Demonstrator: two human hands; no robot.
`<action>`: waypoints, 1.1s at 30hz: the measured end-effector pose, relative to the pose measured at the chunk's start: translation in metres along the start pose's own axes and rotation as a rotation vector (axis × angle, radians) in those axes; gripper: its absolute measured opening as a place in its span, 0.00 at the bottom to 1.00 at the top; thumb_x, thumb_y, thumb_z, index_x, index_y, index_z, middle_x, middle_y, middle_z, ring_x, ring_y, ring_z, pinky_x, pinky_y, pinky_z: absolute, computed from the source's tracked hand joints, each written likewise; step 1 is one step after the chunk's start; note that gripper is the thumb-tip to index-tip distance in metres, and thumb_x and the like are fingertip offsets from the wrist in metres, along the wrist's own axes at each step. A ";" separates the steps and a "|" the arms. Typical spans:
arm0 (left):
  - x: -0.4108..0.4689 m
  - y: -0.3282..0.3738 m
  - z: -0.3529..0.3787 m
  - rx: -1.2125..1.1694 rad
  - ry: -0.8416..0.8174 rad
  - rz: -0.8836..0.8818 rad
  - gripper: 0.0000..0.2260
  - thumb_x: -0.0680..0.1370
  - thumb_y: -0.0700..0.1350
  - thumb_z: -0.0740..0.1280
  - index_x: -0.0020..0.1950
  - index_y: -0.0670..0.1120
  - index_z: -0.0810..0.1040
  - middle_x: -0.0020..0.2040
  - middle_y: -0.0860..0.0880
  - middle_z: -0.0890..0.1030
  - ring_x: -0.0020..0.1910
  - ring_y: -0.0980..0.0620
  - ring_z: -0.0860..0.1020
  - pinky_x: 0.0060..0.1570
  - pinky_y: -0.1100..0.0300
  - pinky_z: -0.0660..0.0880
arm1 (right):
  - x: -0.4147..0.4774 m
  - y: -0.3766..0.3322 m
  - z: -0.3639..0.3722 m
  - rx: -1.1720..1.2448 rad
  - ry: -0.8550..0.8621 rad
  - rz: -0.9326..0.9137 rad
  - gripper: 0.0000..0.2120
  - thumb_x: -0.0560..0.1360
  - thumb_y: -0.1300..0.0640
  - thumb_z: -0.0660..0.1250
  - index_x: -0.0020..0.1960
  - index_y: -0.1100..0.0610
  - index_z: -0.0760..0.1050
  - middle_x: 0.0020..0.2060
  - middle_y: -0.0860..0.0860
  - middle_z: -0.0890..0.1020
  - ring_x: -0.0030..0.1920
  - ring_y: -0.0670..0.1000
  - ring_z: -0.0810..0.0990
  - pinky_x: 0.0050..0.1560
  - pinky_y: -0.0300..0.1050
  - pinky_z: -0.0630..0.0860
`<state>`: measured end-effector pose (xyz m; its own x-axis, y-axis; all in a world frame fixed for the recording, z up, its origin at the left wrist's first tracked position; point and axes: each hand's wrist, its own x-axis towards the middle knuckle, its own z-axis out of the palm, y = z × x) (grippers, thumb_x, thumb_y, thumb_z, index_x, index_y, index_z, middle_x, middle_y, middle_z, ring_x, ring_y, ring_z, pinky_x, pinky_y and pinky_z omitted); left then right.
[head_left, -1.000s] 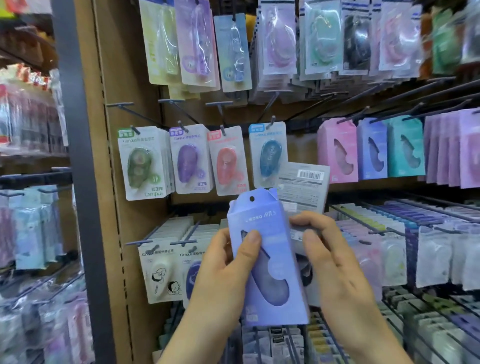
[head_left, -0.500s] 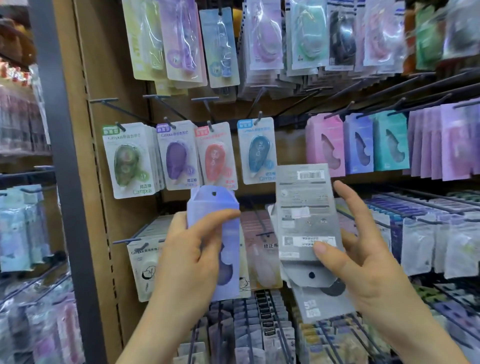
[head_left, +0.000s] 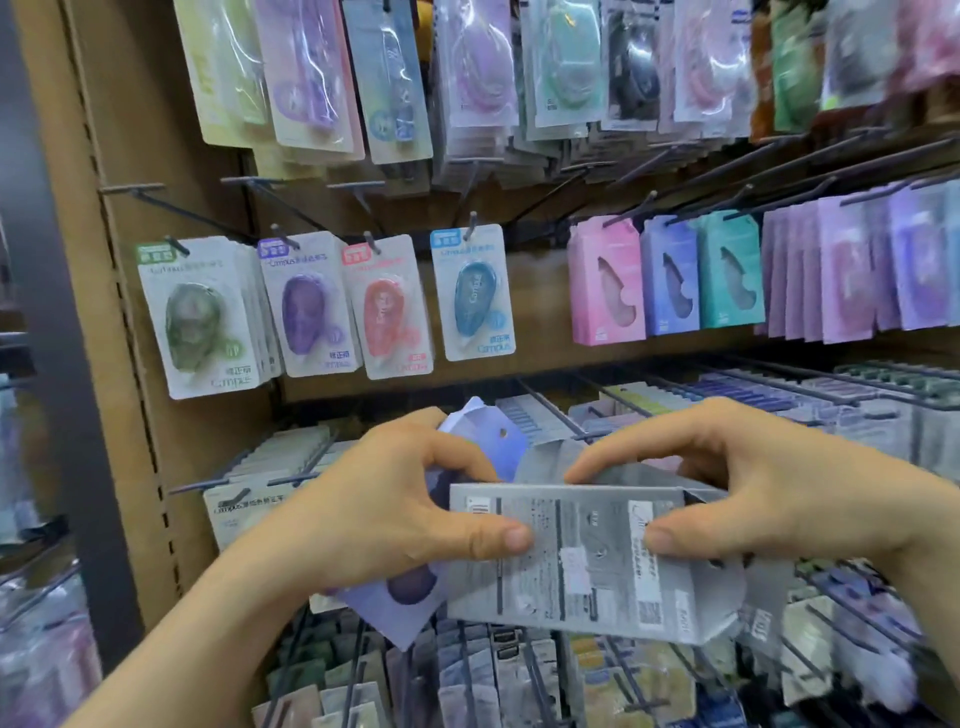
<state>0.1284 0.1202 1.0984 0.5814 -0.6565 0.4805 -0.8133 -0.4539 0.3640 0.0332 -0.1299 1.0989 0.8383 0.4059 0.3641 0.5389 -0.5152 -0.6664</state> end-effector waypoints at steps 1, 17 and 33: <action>0.001 -0.002 0.000 -0.010 0.002 -0.008 0.21 0.58 0.72 0.69 0.40 0.59 0.82 0.45 0.53 0.74 0.45 0.59 0.76 0.45 0.62 0.70 | 0.000 0.002 -0.001 0.022 0.048 -0.010 0.17 0.69 0.57 0.76 0.55 0.43 0.82 0.53 0.45 0.84 0.50 0.47 0.84 0.46 0.41 0.81; -0.005 0.012 0.058 -0.870 0.741 -0.271 0.18 0.73 0.58 0.63 0.42 0.43 0.78 0.32 0.50 0.82 0.30 0.56 0.79 0.34 0.59 0.72 | 0.008 0.030 0.045 0.907 0.734 -0.147 0.19 0.64 0.58 0.72 0.55 0.57 0.83 0.51 0.58 0.85 0.45 0.55 0.86 0.38 0.45 0.82; -0.006 0.016 0.072 -0.586 0.558 -0.146 0.13 0.82 0.47 0.62 0.46 0.65 0.82 0.54 0.58 0.77 0.53 0.66 0.73 0.46 0.73 0.67 | 0.018 0.020 0.056 0.966 0.911 -0.127 0.18 0.70 0.54 0.68 0.59 0.49 0.73 0.47 0.51 0.86 0.42 0.53 0.85 0.44 0.71 0.79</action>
<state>0.1099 0.0736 1.0439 0.7308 -0.1491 0.6661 -0.6758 -0.0216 0.7367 0.0540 -0.0909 1.0559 0.7464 -0.4304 0.5075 0.6599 0.3800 -0.6482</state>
